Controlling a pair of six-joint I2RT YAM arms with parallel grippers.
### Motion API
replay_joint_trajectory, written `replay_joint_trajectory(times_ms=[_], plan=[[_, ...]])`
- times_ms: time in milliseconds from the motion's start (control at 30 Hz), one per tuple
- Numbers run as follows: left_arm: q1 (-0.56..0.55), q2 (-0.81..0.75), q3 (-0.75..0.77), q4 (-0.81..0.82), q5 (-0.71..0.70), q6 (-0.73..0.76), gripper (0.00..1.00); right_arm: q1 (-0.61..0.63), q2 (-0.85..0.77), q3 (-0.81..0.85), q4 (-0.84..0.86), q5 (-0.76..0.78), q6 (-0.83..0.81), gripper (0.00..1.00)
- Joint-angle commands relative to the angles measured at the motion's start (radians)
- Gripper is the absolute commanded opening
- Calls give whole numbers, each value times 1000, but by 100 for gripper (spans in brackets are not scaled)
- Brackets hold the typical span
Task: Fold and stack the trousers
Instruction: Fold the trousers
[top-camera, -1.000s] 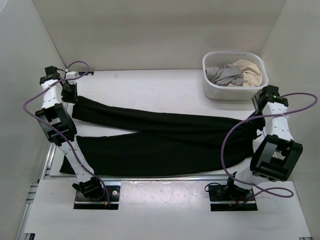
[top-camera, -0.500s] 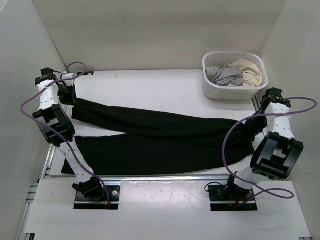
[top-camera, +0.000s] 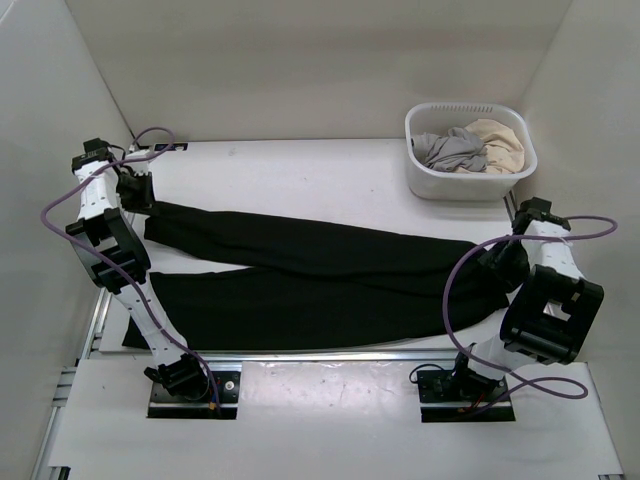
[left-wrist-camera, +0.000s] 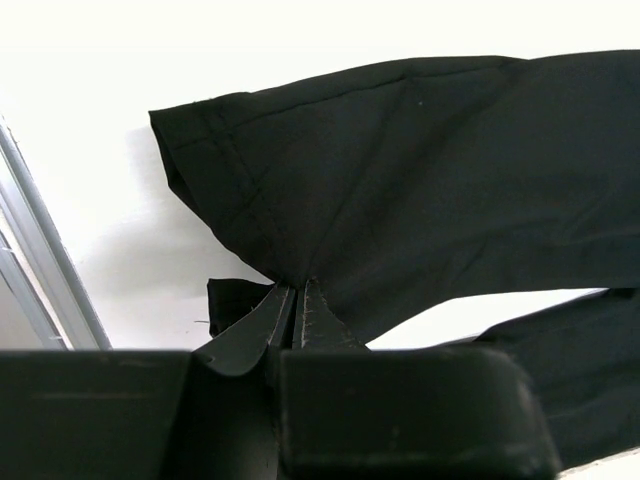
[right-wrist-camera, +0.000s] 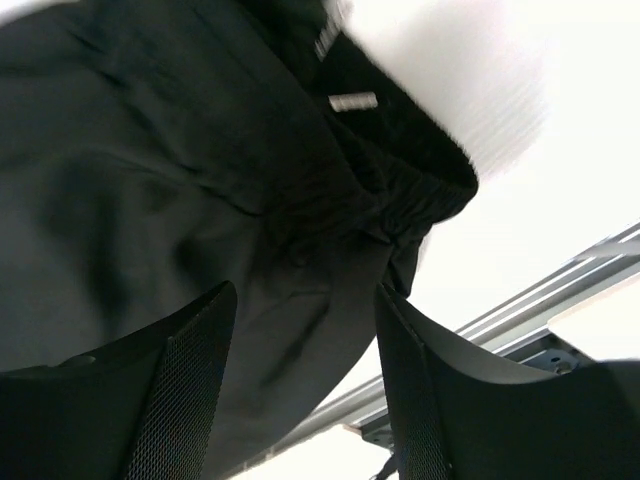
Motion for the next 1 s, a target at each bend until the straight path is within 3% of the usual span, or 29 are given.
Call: replay_joint_trajectory(times_ms=[0,700,833,867,967], plan=[[8,-41,-6,-6,31,13,14,-5,-15,-56,47,-27,20,63],[8,-22,12,-16,13,3,14,-5,107,-33,177,31,61,54],[8,-22,12,-25,13,3,14,-5,116,-33,177,80,71,39],[8,-22,12,-25,13,3,14,-5,116,-33,177,89,71,30],[8,-22,12,-25,4,3,14,-5,116,-4,168,103,80,21]])
